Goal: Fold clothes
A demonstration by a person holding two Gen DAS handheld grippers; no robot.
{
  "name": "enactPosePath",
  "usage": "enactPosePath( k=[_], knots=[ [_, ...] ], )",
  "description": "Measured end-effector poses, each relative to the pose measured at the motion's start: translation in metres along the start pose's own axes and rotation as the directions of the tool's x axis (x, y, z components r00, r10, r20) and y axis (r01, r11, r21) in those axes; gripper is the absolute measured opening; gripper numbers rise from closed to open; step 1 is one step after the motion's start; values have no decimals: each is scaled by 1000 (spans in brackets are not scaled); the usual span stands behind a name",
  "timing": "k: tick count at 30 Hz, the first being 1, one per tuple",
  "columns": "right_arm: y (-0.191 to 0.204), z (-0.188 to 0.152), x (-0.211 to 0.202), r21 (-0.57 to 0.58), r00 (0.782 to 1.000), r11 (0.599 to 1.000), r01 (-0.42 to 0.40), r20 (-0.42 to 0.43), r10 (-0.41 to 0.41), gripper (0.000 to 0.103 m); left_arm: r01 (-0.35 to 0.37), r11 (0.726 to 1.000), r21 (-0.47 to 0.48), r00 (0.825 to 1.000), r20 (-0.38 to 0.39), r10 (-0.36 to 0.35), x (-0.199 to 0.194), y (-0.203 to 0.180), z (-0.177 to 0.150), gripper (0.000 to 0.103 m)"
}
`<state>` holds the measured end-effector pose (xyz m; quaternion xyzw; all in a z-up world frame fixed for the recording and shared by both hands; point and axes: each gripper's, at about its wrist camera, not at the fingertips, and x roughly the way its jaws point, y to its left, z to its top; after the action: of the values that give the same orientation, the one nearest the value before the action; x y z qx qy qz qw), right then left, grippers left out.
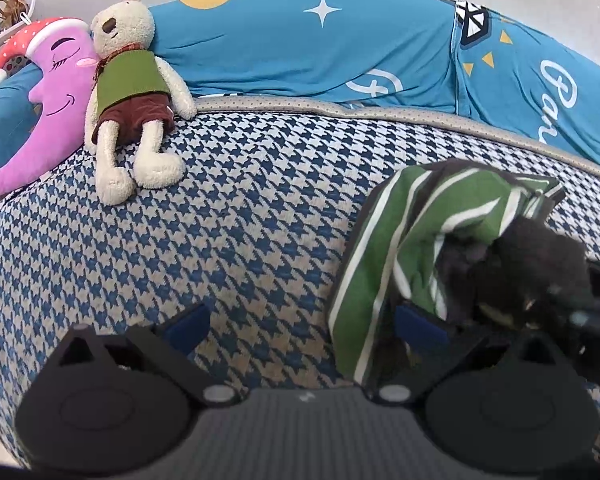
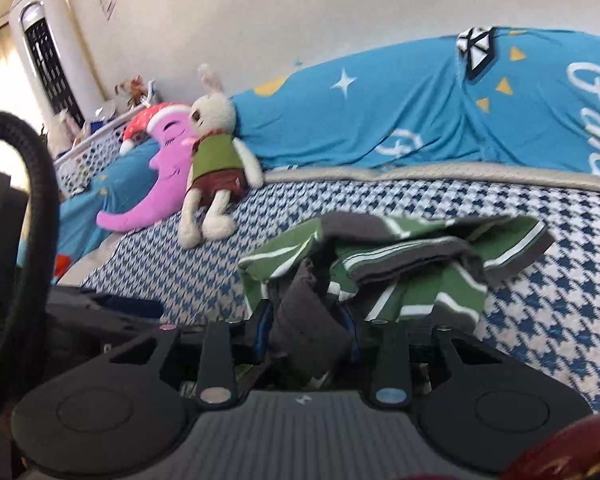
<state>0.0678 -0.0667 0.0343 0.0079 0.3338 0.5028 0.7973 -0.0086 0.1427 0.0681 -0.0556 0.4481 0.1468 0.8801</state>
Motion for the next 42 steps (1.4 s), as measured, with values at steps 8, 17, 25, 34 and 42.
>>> enactPosePath(
  k=[8, 17, 25, 34, 42],
  knots=[
    [-6, 10, -20, 12, 1000, 1000, -1, 2, 1, 37, -17, 999, -44, 1000, -5, 16, 17, 2, 7, 103],
    [-39, 14, -61, 115, 989, 984, 137, 49, -143, 59, -67, 997, -47, 998, -15, 67, 36, -6, 13, 103],
    [-53, 2, -26, 258, 997, 964, 68, -47, -57, 79, -99, 992, -79, 995, -17, 98, 43, 0, 13, 103],
    [-57, -17, 12, 335, 995, 937, 94, -61, -78, 53, -113, 989, -96, 993, -32, 110, 48, 3, 13, 103],
    [-41, 3, -30, 237, 984, 962, 137, 81, -160, 22, -62, 993, -98, 998, 12, 63, 37, -4, 13, 103]
  ],
)
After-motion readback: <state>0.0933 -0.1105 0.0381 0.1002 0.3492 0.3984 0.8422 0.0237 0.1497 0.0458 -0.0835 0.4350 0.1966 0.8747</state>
